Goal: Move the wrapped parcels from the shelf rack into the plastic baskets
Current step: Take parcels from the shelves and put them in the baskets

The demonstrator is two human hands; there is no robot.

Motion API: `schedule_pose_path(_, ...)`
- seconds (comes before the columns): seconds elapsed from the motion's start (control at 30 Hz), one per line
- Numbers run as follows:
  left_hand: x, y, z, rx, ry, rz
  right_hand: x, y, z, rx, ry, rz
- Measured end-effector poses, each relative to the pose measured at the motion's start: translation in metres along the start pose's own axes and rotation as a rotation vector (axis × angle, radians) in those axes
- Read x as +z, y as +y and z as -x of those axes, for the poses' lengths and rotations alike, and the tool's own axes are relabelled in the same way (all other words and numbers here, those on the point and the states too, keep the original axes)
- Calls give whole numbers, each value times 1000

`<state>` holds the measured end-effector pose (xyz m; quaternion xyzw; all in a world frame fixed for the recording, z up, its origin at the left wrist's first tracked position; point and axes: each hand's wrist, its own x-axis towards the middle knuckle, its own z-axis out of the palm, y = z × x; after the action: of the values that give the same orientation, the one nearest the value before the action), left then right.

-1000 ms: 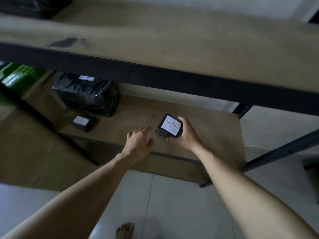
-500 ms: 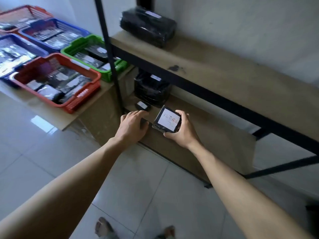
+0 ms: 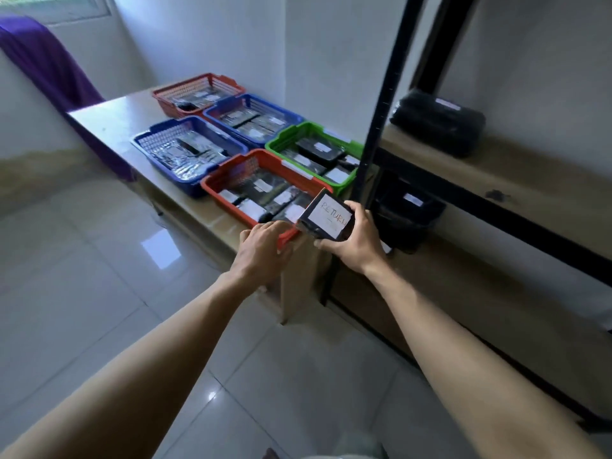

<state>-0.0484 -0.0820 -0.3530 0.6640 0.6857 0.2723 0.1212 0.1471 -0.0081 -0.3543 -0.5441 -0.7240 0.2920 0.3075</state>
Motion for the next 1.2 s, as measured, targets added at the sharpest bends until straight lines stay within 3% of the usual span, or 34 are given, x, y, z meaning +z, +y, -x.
schedule_pose_path(0.3,-63,-111,-49,-88,52,-57,86,-58,-75,-47,-29,3)
schedule_pose_path(0.73,-135,-266,-195,-155,10,-147,214,-125,-250,-50,-100,-24)
schedule_pose_path(1.2,-200,-431,-324,-141,-25,-115,335,-203,-399,-17,-95,20)
